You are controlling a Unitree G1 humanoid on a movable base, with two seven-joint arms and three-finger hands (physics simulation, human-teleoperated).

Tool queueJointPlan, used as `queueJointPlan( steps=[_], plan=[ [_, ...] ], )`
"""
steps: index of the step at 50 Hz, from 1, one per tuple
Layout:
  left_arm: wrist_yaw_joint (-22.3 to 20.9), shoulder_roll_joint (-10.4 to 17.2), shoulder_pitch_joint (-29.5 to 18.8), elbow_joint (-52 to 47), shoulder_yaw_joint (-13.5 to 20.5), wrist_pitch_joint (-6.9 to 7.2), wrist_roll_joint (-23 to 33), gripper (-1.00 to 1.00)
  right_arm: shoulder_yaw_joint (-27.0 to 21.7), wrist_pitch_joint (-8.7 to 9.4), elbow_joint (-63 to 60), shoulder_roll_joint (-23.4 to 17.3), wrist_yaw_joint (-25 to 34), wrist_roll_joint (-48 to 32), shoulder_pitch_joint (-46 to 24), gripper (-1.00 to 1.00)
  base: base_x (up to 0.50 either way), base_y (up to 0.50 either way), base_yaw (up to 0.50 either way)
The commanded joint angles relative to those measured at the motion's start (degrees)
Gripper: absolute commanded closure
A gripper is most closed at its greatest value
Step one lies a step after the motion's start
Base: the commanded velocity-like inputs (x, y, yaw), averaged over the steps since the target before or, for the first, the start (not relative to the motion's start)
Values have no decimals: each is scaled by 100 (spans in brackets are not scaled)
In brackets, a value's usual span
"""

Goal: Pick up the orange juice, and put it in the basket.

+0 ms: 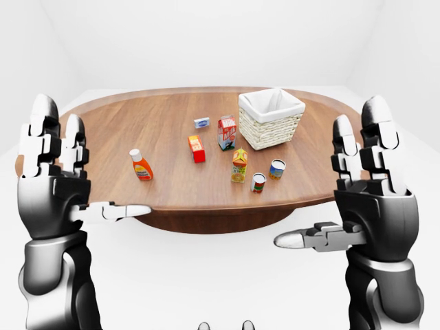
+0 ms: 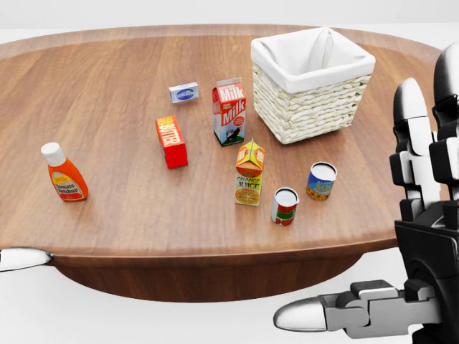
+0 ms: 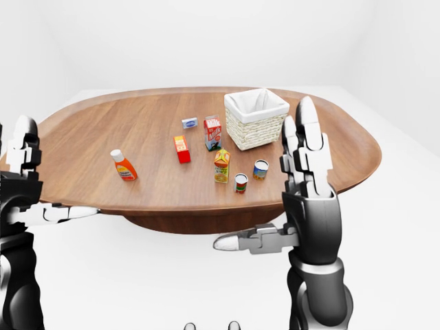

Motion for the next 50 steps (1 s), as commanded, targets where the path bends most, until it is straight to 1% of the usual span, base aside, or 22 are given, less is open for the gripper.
queueJointPlan(
  steps=[1, 5, 8, 29, 50],
  plan=[
    [125, 121, -36, 64, 168, 0, -146, -100, 134, 0, -304, -1, 59, -171, 51, -100, 0, 0, 0],
    [62, 81, 63, 72, 113, 0, -41, -100, 182, 0, -330, 9, 86, -179, 75, -100, 0, 0, 0],
    [45, 63, 46, 71, 131, 0, -16, -100, 185, 0, -339, 2, 92, -204, 85, -100, 8, -6, 0],
    [-15, 23, 71, 91, 108, 0, 100, -100, 194, 0, -332, 0, 119, -290, 125, -100, 37, -35, 0],
    [16, 22, 55, 92, 161, 0, -1, -100, 363, 0, -322, -16, 158, -483, 131, -100, 37, -35, 0]
  ],
)
